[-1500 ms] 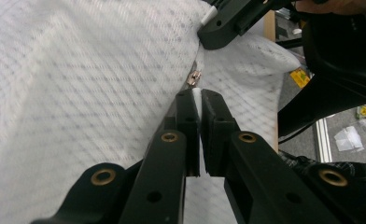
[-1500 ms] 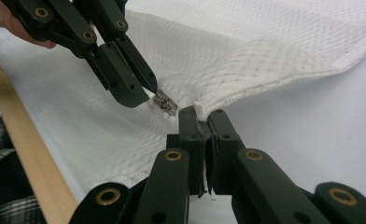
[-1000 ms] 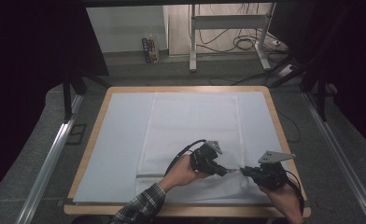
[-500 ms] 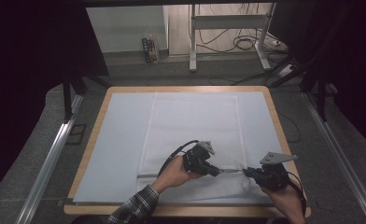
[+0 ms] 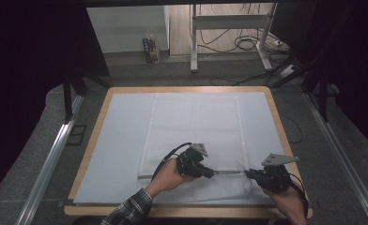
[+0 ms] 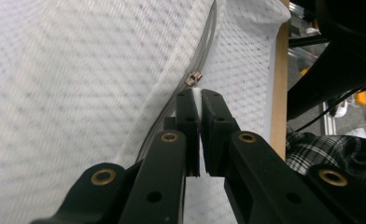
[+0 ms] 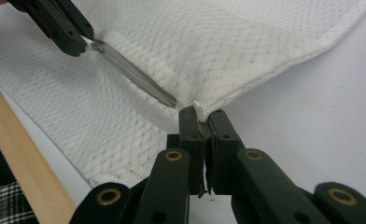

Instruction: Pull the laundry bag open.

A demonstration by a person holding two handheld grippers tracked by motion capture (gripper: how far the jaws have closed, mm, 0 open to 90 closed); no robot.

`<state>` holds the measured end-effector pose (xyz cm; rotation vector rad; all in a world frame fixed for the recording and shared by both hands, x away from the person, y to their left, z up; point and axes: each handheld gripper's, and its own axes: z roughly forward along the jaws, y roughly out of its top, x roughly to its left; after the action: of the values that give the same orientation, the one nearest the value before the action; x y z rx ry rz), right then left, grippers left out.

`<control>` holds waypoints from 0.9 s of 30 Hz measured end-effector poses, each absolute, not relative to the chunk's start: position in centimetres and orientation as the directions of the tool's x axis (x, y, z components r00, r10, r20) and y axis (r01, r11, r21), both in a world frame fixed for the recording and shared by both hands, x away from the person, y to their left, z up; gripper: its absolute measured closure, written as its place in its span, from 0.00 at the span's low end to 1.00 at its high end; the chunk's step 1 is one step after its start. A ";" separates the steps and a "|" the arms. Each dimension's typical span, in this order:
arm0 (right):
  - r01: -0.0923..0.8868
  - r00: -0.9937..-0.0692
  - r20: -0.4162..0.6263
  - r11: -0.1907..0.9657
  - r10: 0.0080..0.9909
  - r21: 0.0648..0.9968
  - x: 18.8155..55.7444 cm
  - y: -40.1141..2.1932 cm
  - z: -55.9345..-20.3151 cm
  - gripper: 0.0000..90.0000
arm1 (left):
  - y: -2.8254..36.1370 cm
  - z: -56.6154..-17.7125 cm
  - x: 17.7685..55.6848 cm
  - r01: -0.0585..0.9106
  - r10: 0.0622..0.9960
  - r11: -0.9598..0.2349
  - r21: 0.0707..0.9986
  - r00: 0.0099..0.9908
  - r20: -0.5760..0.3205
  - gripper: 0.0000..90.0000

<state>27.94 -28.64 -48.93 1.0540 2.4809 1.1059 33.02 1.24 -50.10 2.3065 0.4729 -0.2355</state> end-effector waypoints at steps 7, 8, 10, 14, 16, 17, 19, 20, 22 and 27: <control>0.521 -0.713 0.070 0.461 0.698 0.719 28.0 -28.7 -49.0 0.95 | 2.5 -50.2 32.6 0.421 0.283 -0.628 0.655 0.907 -0.311 0.97; 0.522 -0.712 0.069 0.460 0.699 0.719 28.0 -28.7 -49.0 0.95 | 2.7 -50.2 32.6 0.423 0.286 -0.627 0.654 0.906 -0.313 0.97; 0.520 -0.713 0.069 0.461 0.698 0.719 28.0 -28.7 -49.0 0.95 | 3.0 -50.3 32.6 0.424 0.289 -0.624 0.656 0.906 -0.310 0.97; 0.523 -0.709 0.066 0.461 0.702 0.717 28.0 -28.7 -49.0 0.95 | 4.0 -50.3 32.4 0.436 0.302 -0.615 0.657 0.900 -0.315 0.97; 0.523 -0.710 0.066 0.462 0.701 0.716 28.0 -28.7 -49.0 0.95 | 4.4 -50.3 32.3 0.439 0.306 -0.609 0.660 0.898 -0.315 0.97; 0.523 -0.710 0.066 0.462 0.701 0.716 28.0 -28.7 -49.0 0.95 | 4.6 -50.3 32.3 0.442 0.309 -0.606 0.661 0.897 -0.317 0.97; 0.525 -0.709 0.067 0.462 0.702 0.715 27.9 -28.7 -49.1 0.95 | 5.0 -50.4 32.2 0.446 0.311 -0.602 0.663 0.895 -0.320 0.97; 0.524 -0.712 0.069 0.463 0.699 0.715 27.9 -28.7 -49.1 0.95 | 5.1 -50.4 32.1 0.446 0.312 -0.601 0.663 0.895 -0.319 0.97; 0.525 -0.710 0.067 0.465 0.701 0.713 27.9 -28.6 -49.1 0.95 | 5.2 -50.4 32.1 0.446 0.314 -0.602 0.662 0.895 -0.318 0.97; 0.521 -0.710 0.059 0.468 0.701 0.713 27.8 -28.5 -49.1 0.95 | 5.4 -50.2 31.8 0.433 0.315 -0.607 0.667 0.901 -0.298 0.97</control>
<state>27.85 -28.53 -49.08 1.0519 2.4752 1.0761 31.85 5.36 -50.24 2.2694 0.5314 -0.1914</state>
